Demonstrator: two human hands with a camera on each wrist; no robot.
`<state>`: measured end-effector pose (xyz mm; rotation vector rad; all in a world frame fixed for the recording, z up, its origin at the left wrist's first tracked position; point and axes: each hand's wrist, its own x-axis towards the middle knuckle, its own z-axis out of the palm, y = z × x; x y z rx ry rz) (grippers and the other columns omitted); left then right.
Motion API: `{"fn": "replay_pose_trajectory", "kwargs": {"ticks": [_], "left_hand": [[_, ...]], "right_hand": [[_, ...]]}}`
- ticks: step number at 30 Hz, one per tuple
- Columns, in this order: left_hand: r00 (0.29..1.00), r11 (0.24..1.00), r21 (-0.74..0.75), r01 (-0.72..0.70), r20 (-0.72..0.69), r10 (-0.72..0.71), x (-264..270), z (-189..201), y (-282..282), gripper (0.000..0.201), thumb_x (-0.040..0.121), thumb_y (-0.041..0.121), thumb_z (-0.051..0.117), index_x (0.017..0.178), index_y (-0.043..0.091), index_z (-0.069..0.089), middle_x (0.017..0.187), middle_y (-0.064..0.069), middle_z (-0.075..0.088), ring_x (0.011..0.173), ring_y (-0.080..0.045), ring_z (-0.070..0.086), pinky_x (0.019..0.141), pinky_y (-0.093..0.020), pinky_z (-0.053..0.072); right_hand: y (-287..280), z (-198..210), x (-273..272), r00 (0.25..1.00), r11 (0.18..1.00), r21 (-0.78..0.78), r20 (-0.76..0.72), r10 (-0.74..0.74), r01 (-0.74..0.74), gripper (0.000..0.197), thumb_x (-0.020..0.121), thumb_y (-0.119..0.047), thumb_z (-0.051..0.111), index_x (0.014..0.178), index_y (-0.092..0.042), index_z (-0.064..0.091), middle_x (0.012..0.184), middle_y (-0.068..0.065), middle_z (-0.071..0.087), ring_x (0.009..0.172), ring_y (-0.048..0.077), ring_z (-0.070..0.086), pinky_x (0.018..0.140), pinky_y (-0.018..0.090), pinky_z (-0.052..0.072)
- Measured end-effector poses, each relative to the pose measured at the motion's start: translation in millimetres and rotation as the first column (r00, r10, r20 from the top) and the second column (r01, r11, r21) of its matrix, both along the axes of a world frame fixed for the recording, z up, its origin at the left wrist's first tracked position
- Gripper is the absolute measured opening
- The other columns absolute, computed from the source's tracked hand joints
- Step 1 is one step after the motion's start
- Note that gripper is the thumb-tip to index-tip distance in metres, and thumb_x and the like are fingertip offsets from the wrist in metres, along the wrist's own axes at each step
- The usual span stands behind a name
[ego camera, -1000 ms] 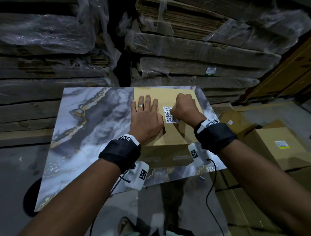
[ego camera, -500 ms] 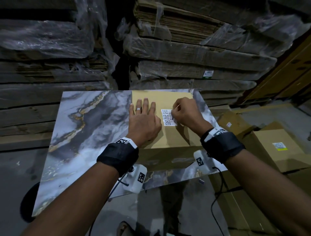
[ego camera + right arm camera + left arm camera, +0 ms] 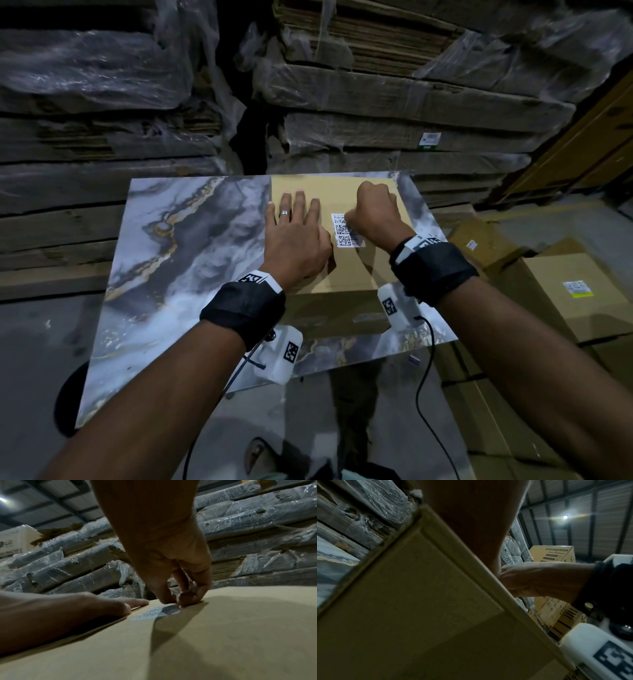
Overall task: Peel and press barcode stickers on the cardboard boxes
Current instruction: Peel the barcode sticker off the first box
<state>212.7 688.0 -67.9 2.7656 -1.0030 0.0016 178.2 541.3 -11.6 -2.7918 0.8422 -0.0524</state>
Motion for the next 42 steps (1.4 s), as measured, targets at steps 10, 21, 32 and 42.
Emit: {"fn": "replay_pose_trajectory", "kwargs": {"ticks": [10, 21, 32, 42], "left_hand": [[1.0, 1.0, -0.01, 0.007, 0.0, -0.007, 0.0, -0.3, -0.5, 0.075, 0.091, 0.045, 0.012, 0.161, 0.018, 0.019, 0.168, -0.013, 0.012, 0.155, -0.033, 0.01, 0.123, -0.057, 0.008], [0.999, 0.999, -0.035, 0.001, 0.033, 0.0, 1.6, -3.3, 0.3, 0.072, 0.093, 0.045, 0.015, 0.159, 0.017, 0.025, 0.167, -0.014, 0.018, 0.153, -0.034, 0.016, 0.122, -0.058, 0.012], [1.0, 1.0, -0.02, -0.004, 0.008, 0.004, 1.1, -2.4, -1.0, 0.074, 0.092, 0.044, 0.014, 0.16, 0.018, 0.021, 0.168, -0.012, 0.014, 0.155, -0.033, 0.011, 0.123, -0.057, 0.008], [1.0, 1.0, -0.009, -0.003, 0.005, 0.003, 0.0, -0.5, -0.4, 0.074, 0.092, 0.044, 0.013, 0.161, 0.018, 0.02, 0.168, -0.012, 0.013, 0.155, -0.033, 0.01, 0.123, -0.057, 0.007]], "right_hand": [[-5.5, -8.2, -6.9, 0.997, 0.989, 0.132, 0.044, -0.07, 0.063, 0.023, 0.081, -0.016, 0.064, 0.065, -0.008, 0.049, 0.075, 0.014, 0.056, 0.076, 0.037, 0.056, 0.062, 0.032, 0.035], [-19.5, -25.2, -24.2, 0.969, 0.994, 0.056, 0.234, 0.078, -0.093, 0.018, 0.085, -0.017, 0.067, 0.078, -0.002, 0.074, 0.069, 0.015, 0.07, 0.07, 0.031, 0.066, 0.066, 0.049, 0.057], [-5.8, -8.8, -2.9, 0.999, 0.999, -0.048, 0.047, 0.017, -0.015, 0.006, 0.082, -0.004, 0.058, 0.085, -0.007, 0.054, 0.1, 0.023, 0.066, 0.098, 0.043, 0.063, 0.07, 0.033, 0.037], [-9.7, -2.3, 2.4, 0.997, 0.999, 0.007, -0.06, 0.038, -0.038, 0.032, 0.076, -0.012, 0.068, 0.064, -0.012, 0.038, 0.069, 0.009, 0.044, 0.079, 0.032, 0.05, 0.068, 0.031, 0.028]]}}
